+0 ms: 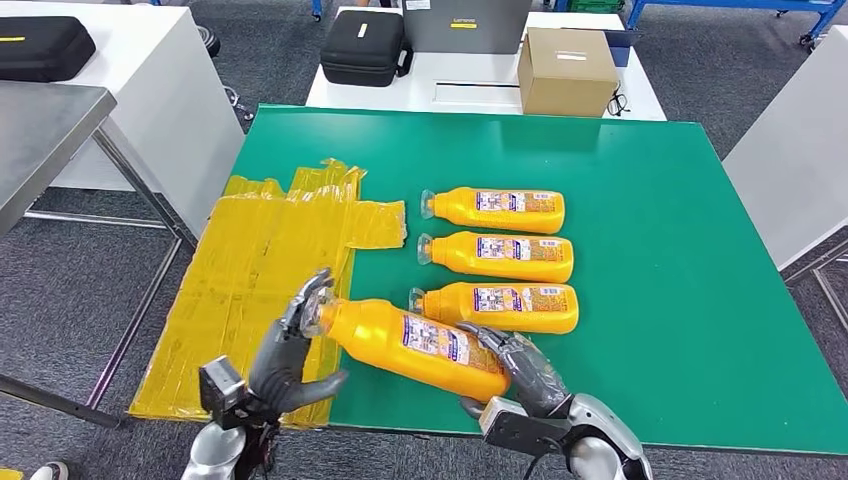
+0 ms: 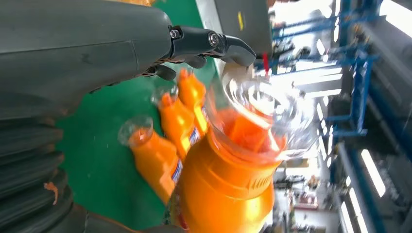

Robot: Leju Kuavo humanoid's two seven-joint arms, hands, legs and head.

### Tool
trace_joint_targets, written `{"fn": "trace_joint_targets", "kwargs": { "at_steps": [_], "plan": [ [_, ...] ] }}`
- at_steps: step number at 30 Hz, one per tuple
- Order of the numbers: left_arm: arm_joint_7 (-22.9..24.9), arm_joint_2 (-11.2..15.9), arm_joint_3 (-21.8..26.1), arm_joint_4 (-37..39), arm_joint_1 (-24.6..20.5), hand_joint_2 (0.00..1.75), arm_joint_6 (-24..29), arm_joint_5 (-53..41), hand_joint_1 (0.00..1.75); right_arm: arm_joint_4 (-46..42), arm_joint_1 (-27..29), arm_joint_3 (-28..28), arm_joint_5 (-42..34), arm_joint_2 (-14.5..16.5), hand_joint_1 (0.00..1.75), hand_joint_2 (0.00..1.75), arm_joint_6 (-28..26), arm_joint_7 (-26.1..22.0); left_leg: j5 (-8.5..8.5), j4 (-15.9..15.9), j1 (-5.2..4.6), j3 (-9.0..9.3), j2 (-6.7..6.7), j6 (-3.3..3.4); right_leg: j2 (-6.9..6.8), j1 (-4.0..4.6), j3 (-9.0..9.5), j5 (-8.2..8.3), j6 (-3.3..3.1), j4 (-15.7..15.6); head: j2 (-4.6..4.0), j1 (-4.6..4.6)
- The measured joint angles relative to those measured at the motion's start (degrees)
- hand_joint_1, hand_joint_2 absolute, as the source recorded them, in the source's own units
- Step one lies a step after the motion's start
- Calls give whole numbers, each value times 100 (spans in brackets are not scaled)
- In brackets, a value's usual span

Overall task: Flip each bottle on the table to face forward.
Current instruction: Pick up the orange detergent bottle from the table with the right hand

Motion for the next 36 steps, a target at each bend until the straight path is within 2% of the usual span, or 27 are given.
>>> {"fn": "trace_joint_targets", "kwargs": {
  "at_steps": [9,14,23,36],
  "plan": [
    [330,118,-514,460,-312,175,-411,425,0,-127,-19,212,-220,88,175,175,162,-207,0,1,0,-1,0,0,0,0,0,0,0,0,0,0],
    [389,153,-757,648,-452,175,-425,544,0,-183,-67,347,-294,102,175,175,303,-222,0,0,0,-1,0,0,0,0,0,0,0,0,0,0],
    [440,159,-911,757,-522,175,-424,559,0,-189,-110,461,-321,100,175,175,366,-215,0,1,0,-1,0,0,0,0,0,0,0,0,0,-1],
    [376,230,-1305,569,-503,175,-267,135,0,49,-108,738,83,96,175,175,-7,337,0,0,0,-2,0,0,0,0,-1,0,0,0,0,-1]
  ]
}}
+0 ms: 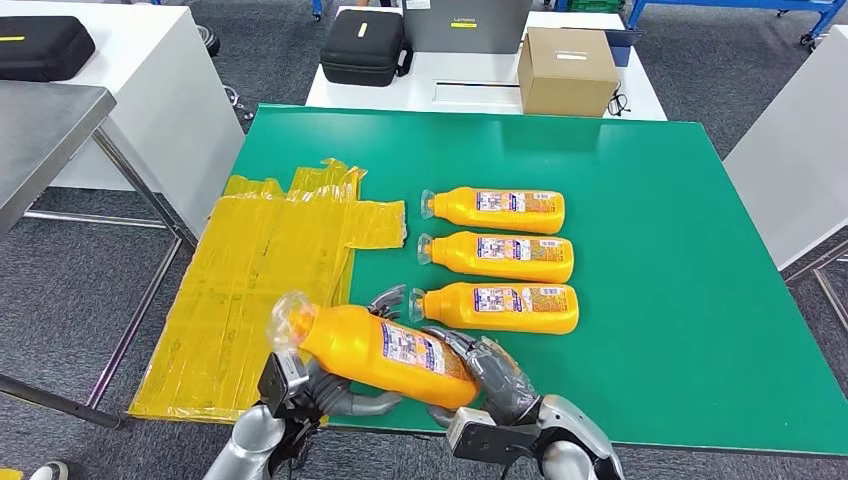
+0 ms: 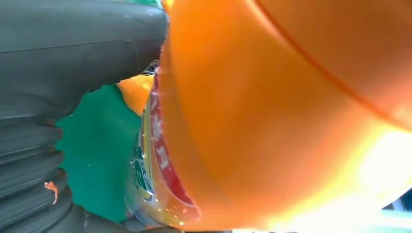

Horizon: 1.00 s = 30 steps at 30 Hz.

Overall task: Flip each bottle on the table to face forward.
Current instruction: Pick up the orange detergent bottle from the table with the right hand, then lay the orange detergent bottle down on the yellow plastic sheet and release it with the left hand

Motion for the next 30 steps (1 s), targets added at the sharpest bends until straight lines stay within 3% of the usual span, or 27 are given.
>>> {"fn": "trace_joint_targets", "kwargs": {
  "at_steps": [13,15,16,17,19,20,30],
  "plan": [
    [-86,69,-217,-368,137,175,24,-85,0,166,-41,152,122,0,175,175,-104,82,0,0,0,0,0,0,0,0,-1,0,0,0,0,0],
    [-96,69,-219,-375,146,175,26,-85,87,176,-41,161,124,0,168,175,-105,82,0,0,0,0,0,0,0,0,-1,0,0,0,0,0],
    [-114,70,-220,-379,152,175,28,-85,131,181,-41,166,128,0,151,175,-106,82,0,0,0,0,0,0,0,0,-1,0,0,0,0,0],
    [-138,71,-222,-387,161,175,30,-87,175,186,-41,171,133,0,110,175,-110,83,0,0,0,0,0,0,0,0,-1,0,0,0,0,0],
    [-202,79,-233,-415,185,175,33,-92,175,194,-41,187,147,-1,30,175,-121,88,0,0,0,0,0,0,0,0,-1,0,0,0,0,0],
    [-233,87,-247,-433,198,175,36,-95,175,198,-41,198,157,-1,3,175,-127,95,0,0,0,0,1,0,0,0,-1,0,0,0,0,0],
    [-550,101,-244,-863,300,175,357,-33,175,292,-69,243,183,-39,0,175,-190,175,0,0,0,-2,0,0,0,0,0,0,0,0,0,1]
  ]
}}
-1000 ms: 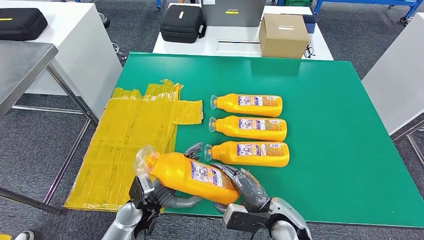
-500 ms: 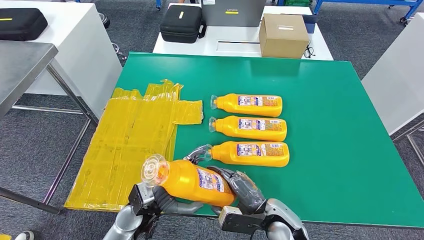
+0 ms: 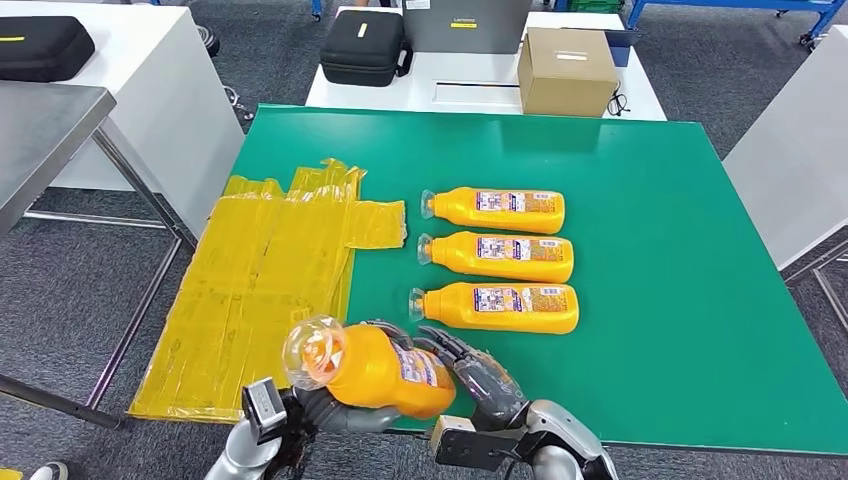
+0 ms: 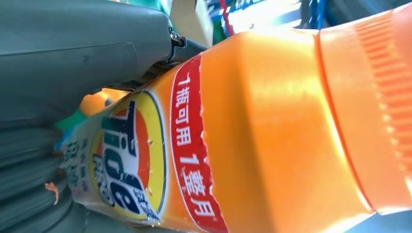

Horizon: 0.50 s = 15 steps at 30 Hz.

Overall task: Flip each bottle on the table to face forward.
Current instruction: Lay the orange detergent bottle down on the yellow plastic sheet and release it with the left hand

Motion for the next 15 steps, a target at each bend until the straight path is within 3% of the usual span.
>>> {"fn": "trace_joint_targets", "kwargs": {
  "at_steps": [8,15],
  "plan": [
    [-18,8,588,-1018,452,175,1060,-520,175,-191,183,-154,-154,-3,0,175,-115,-20,0,0,1,0,1,0,0,1,-2,-1,0,0,0,-1],
    [474,8,1332,-1807,611,175,2149,-1623,175,-473,322,-395,-156,34,0,175,-247,-45,0,-1,2,0,1,-1,0,1,-2,-1,-1,0,0,0]
  ]
}}
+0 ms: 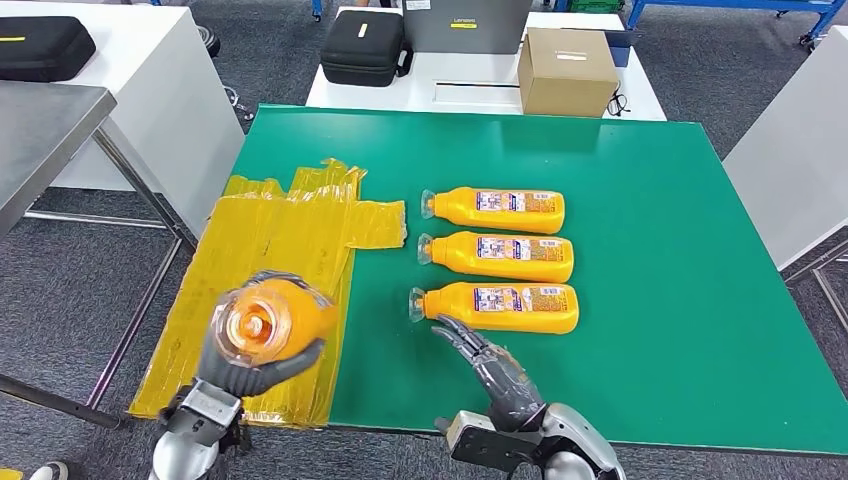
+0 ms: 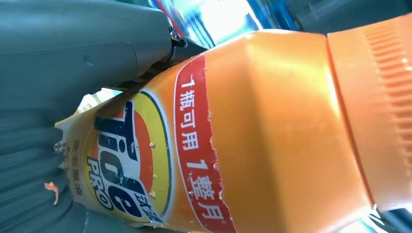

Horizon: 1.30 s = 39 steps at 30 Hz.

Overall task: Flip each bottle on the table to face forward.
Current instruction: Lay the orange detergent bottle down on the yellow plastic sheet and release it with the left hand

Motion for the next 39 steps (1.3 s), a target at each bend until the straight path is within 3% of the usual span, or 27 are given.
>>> {"fn": "trace_joint_targets", "kwargs": {
  "at_steps": [6,13,20,28,35,36,39],
  "plan": [
    [1198,14,509,-276,36,175,605,-1581,175,-248,72,-232,131,34,0,175,-288,40,1,1,-1,1,0,0,0,-1,0,0,0,0,0,1],
    [2350,247,947,106,-282,175,703,-2967,175,-581,252,-425,168,63,0,175,-326,54,0,1,1,0,0,0,0,2,-2,0,0,0,0,0],
    [2521,526,1060,944,-791,175,778,-3572,175,-636,300,-459,229,89,0,175,-294,35,4,1,2,1,-1,0,-3,2,-3,0,0,0,0,2],
    [2421,920,985,3435,-2626,175,962,-4158,175,-606,277,-378,214,122,0,175,-206,4,22,2,3,1,-2,-7,-1,3,2,14,-8,5,0,1],
    [2403,1088,761,4982,-3656,175,1177,-4462,175,-504,196,-268,179,121,0,175,-188,-35,23,3,3,-4,0,-7,0,3,-5,17,-14,5,0,1],
    [2404,1103,735,5152,-3762,175,1209,-4483,158,-494,191,-257,179,121,0,175,-186,-36,22,2,3,-4,0,-7,0,3,-5,17,-14,5,0,2],
    [2364,1134,661,5558,-3998,175,1267,-4530,27,-468,185,-227,176,120,0,175,-175,-39,22,2,3,-5,0,-7,0,3,-7,17,-14,5,0,2]
  ]
}}
